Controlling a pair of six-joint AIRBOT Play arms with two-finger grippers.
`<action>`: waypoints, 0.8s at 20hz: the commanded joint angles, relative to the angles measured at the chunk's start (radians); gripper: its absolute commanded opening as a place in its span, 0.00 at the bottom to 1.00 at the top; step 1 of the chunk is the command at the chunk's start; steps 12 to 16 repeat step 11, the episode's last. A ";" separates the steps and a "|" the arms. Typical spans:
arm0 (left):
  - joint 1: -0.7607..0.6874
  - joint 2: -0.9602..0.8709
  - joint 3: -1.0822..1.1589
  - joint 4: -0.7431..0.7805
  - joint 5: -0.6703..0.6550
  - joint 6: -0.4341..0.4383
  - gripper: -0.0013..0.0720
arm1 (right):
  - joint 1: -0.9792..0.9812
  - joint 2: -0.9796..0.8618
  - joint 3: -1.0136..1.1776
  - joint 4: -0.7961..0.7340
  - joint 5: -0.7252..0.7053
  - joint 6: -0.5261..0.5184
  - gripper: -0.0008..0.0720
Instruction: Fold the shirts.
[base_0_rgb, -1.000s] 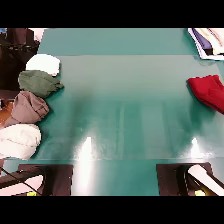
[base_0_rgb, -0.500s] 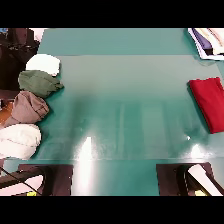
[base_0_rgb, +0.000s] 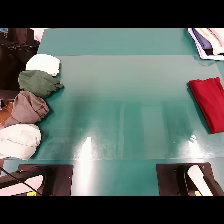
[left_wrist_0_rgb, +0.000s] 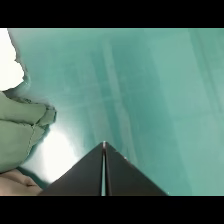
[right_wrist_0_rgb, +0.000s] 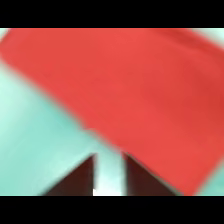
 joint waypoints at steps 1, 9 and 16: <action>0.001 -0.001 0.000 0.000 0.020 0.000 0.05 | 0.218 0.005 -0.001 0.053 0.038 0.006 0.03; 0.001 -0.001 0.000 0.000 0.066 0.000 0.05 | 0.658 0.004 0.000 0.052 0.053 0.007 0.03; 0.001 -0.001 0.000 0.000 0.066 0.000 0.05 | 0.715 0.004 0.000 0.052 0.064 0.008 0.03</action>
